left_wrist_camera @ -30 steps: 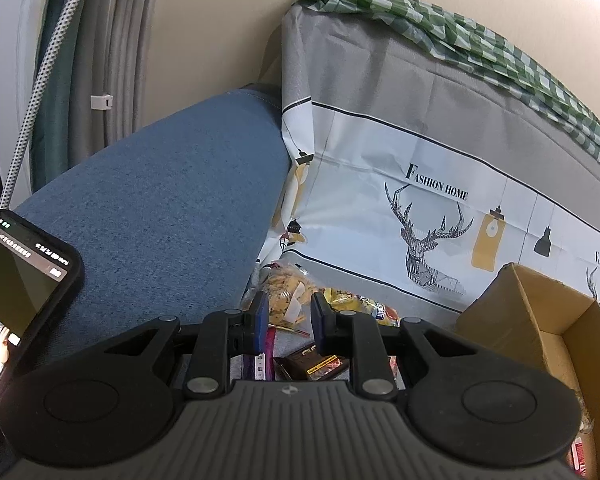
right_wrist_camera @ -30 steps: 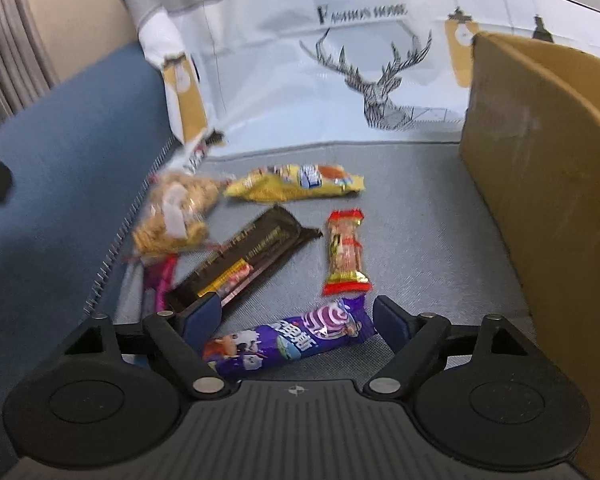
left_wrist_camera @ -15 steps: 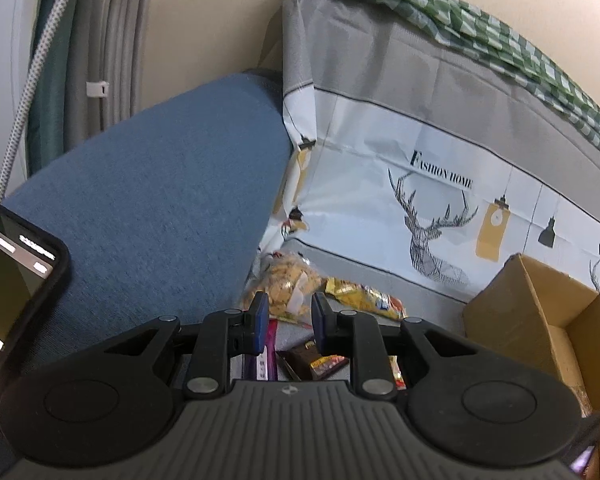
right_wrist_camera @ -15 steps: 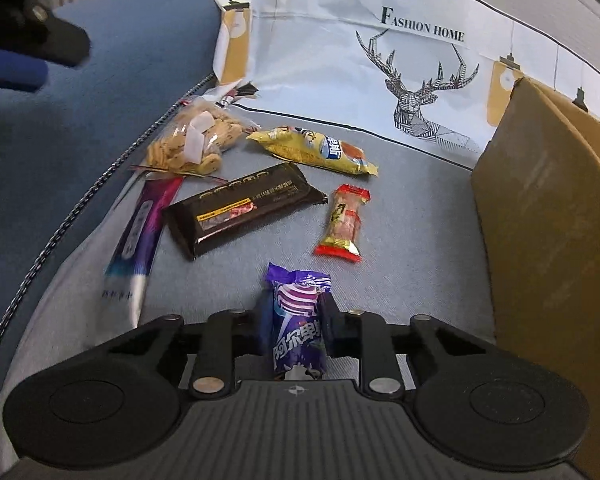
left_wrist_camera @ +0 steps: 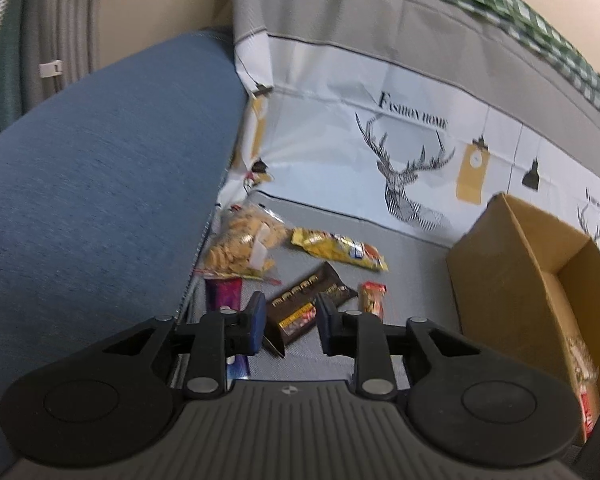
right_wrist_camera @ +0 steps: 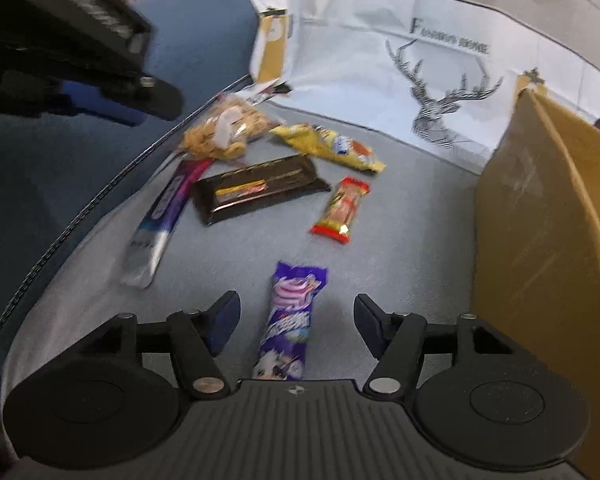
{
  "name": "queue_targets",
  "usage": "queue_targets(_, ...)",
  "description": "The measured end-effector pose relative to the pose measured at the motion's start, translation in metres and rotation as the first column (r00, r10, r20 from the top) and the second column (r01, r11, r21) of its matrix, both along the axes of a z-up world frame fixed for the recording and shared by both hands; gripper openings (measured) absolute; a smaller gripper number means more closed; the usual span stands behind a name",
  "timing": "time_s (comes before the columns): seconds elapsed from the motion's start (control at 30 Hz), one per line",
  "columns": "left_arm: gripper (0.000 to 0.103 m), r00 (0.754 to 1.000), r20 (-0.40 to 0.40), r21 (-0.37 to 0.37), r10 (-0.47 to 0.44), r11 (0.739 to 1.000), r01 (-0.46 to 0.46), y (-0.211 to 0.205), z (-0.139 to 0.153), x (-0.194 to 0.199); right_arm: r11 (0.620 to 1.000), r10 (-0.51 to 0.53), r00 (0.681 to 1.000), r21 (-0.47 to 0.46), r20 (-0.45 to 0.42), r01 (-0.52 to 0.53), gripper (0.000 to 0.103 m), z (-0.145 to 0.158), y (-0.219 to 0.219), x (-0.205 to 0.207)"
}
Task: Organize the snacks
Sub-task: 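Grasp dark chocolate bar with left tool while right grasps purple wafer bar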
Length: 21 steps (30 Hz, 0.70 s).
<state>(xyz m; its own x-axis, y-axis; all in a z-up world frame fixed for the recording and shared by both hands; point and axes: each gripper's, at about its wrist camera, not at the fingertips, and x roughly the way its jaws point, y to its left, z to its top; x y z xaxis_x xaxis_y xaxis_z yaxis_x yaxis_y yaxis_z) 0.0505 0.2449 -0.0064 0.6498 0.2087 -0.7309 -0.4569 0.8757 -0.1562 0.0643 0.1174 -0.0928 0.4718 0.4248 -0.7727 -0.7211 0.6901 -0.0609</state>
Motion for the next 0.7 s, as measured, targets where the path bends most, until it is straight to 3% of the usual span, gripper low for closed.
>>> queue_targets(0.07,0.034,1.000,-0.016,0.001,-0.017,1.000,0.017,-0.002,-0.004,0.005,1.000,0.014,1.000,-0.022,-0.004,-0.014,0.058,-0.005,0.000,-0.001)
queue_targets(0.17,0.039,0.997,-0.050,0.005,-0.053,0.999,0.054,-0.003,-0.014,0.016,0.999,-0.009,0.997,-0.036,-0.077,0.007,0.030,-0.015,-0.004,0.005)
queue_targets(0.23,0.042,0.994,-0.071,0.022,-0.077,0.997,0.079,-0.003,-0.022,0.025,0.999,-0.032,0.994,-0.011,-0.105,0.031,0.020,-0.014,-0.007,0.009)
queue_targets(0.37,0.046,0.988,-0.118,0.070,-0.098,0.992,0.107,-0.001,-0.038,0.040,0.999,-0.050,0.994,0.009,-0.093,0.051,0.020,-0.005,-0.008,0.009)
queue_targets(0.47,0.051,0.988,-0.122,0.064,-0.096,0.992,0.104,0.005,-0.045,0.047,0.997,-0.072,0.992,0.015,-0.099,0.074,0.020,-0.002,-0.012,0.013)
queue_targets(0.57,0.064,0.988,-0.126,0.067,-0.085,0.993,0.094,0.009,-0.051,0.052,0.995,-0.094,0.987,0.013,-0.131,0.096,0.020,-0.005,-0.017,0.020)
queue_targets(0.7,0.069,0.987,-0.115,0.057,-0.114,0.991,0.121,0.007,-0.055,0.060,0.992,-0.119,0.980,0.010,-0.162,0.122,0.024,-0.011,-0.023,0.024)
